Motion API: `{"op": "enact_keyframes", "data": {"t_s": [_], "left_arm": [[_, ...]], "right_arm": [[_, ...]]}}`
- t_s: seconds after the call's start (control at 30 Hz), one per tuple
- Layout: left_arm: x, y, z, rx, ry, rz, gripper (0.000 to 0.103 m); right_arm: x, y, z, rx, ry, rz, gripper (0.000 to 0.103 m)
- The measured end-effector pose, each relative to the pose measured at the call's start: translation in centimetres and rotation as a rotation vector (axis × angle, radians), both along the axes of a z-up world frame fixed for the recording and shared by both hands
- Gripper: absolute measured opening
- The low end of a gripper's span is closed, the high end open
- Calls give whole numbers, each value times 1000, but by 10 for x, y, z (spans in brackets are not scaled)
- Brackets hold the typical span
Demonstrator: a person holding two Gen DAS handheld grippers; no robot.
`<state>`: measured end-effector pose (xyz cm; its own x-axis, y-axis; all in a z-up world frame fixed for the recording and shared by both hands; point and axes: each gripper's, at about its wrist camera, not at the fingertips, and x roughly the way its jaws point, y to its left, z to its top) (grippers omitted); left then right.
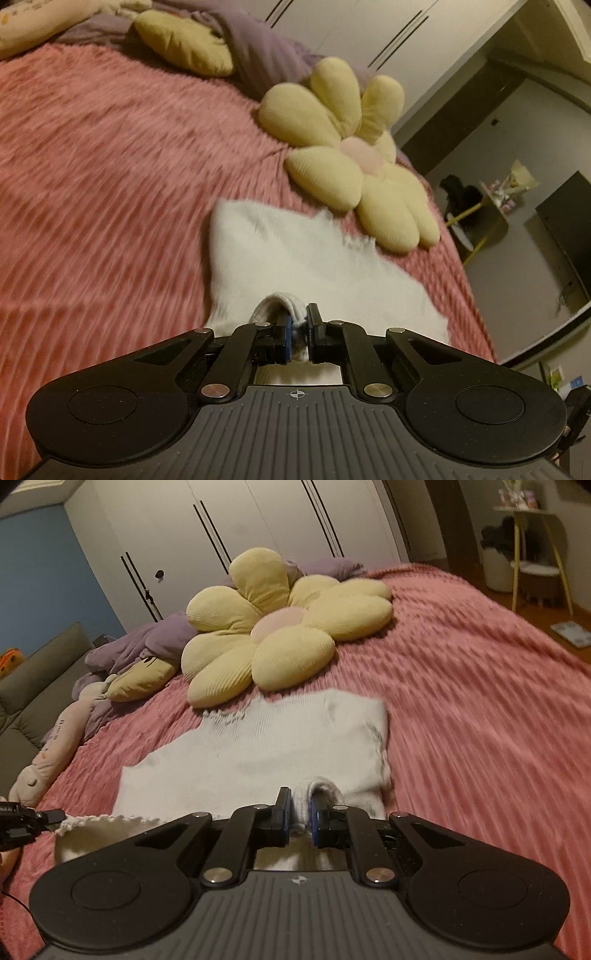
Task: Fold small clothes
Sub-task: 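Lift the hem with both grippers and fold it toward the collar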
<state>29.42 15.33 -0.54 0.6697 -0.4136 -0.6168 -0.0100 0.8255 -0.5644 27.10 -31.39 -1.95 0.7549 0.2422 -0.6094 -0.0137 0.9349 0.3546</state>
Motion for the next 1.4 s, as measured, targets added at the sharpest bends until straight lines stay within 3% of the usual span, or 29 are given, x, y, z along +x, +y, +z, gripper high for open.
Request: {"op": "enact_keyframes", "data": {"t_s": [0.2, 0.4, 0.57, 0.67, 0.9, 1.1, 1.23, 1.4], "left_arm": [[34, -3, -10, 44, -12, 28, 10], [60, -10, -52, 116, 87, 47, 10], [63, -6, -66, 90, 103, 58, 16], [66, -5, -69, 47, 113, 68, 15], [64, -6, -55, 73, 66, 69, 9], [66, -4, -22, 77, -23, 66, 8], [87, -8, -6, 127, -69, 84, 8], [132, -18, -10, 192, -56, 123, 8]], "right_arm": [[31, -1, -1, -48, -39, -37, 9], [69, -2, -38, -54, 68, -67, 10], [79, -6, -56, -20, 109, -73, 11], [83, -7, -59, -4, 113, -73, 11], [86, -12, -60, 60, 116, -96, 9], [81, -11, -39, 41, 38, -91, 9], [93, -9, -22, 20, -28, -99, 9], [135, -4, -17, -46, -62, -132, 8]]}}
